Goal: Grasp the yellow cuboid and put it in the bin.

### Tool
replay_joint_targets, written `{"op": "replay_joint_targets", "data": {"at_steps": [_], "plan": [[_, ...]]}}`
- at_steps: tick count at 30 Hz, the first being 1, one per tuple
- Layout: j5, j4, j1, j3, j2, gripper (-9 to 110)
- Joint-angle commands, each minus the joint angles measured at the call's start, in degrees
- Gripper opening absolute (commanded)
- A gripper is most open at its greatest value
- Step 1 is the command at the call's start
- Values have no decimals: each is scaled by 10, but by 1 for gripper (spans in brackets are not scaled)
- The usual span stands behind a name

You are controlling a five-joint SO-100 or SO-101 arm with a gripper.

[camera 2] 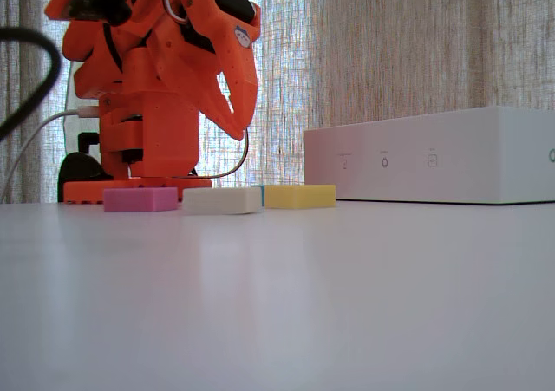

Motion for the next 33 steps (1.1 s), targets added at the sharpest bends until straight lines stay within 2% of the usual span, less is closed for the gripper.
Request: {"op": "replay_joint_targets", "data": {"at_steps": [1,17,20,22,24,27,30,33], "plan": [[-9,3,-15,-5,-2,-8],[-9,-18,-15,-3,-2,-7],[-9,-53,-16,-28,-22,5],[-9,-49,-33,-80,-79,20],[-6,-43,-47,-163,-159,35],[-3,-4,-60,-310,-282,48],[-13,63,-77,-446,-376,48],[-9,76,-78,-554,-443,34]]}}
